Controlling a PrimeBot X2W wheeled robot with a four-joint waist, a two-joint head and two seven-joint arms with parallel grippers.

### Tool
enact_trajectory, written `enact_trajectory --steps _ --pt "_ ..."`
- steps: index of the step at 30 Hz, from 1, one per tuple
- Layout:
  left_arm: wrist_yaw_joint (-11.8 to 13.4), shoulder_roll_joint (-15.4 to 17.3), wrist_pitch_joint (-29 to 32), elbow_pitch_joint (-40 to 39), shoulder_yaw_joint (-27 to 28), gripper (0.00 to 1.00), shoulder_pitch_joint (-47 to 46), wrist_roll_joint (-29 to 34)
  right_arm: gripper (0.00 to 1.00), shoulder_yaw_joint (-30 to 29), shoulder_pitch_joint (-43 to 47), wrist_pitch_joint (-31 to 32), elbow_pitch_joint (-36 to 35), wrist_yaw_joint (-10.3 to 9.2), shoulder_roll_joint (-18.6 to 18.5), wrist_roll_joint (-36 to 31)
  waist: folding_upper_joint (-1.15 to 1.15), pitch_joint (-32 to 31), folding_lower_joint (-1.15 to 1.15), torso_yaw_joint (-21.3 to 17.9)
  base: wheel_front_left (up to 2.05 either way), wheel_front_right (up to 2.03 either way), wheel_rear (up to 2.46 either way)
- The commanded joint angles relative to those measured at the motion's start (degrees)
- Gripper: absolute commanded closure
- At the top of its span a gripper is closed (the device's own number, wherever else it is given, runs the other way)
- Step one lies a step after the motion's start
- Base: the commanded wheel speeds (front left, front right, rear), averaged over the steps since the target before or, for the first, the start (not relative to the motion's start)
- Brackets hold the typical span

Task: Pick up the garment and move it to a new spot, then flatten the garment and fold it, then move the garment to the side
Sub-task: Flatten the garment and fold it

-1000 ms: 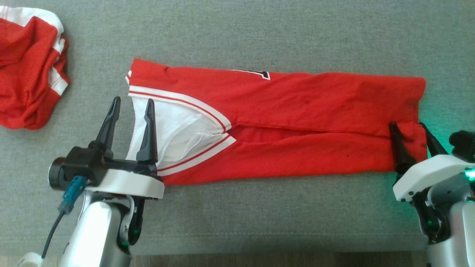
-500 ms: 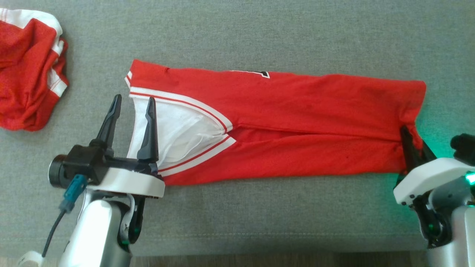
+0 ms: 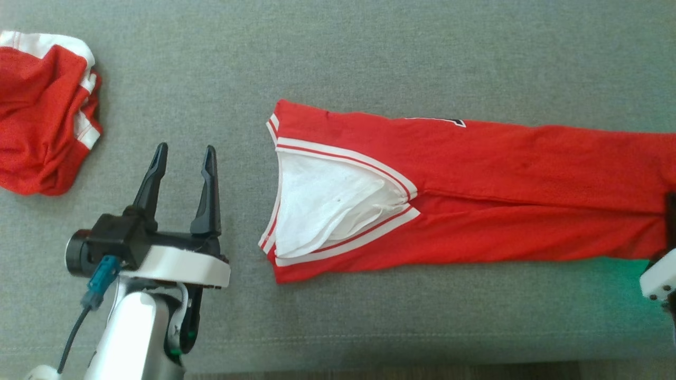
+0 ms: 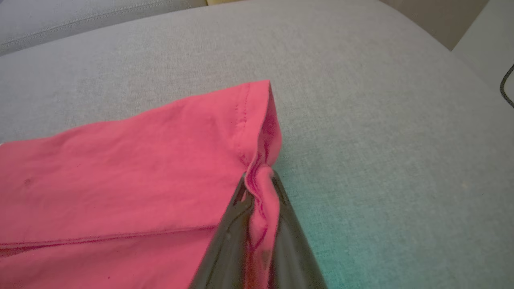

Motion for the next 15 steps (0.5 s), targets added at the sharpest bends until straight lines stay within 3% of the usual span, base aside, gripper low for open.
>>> enact_trajectory --steps 1,8,15 --pt "0.00 0.52 -0.70 -1.65 2.22 0.00 -0.24 0.23 1.00 1.25 0.22 0.02 -3.55 0.37 -1.24 0.44 0.00 -0.61 0.00 -0.18 0.00 0.00 0.00" --pt "0.21 0.28 -0.70 -1.63 2.42 0.00 0.89 0.18 1.00 8.46 -0.79 4.04 -13.47 0.37 -0.21 1.21 0.00 -2.75 0.00 -1.03 0.00 0.00 0.00" --pt "-0.16 0.31 -0.70 -1.26 2.00 0.00 1.00 0.20 1.00 24.62 -3.85 8.65 -21.00 0.37 1.03 5.46 0.00 -4.44 0.00 -1.18 0.00 0.00 0.00"
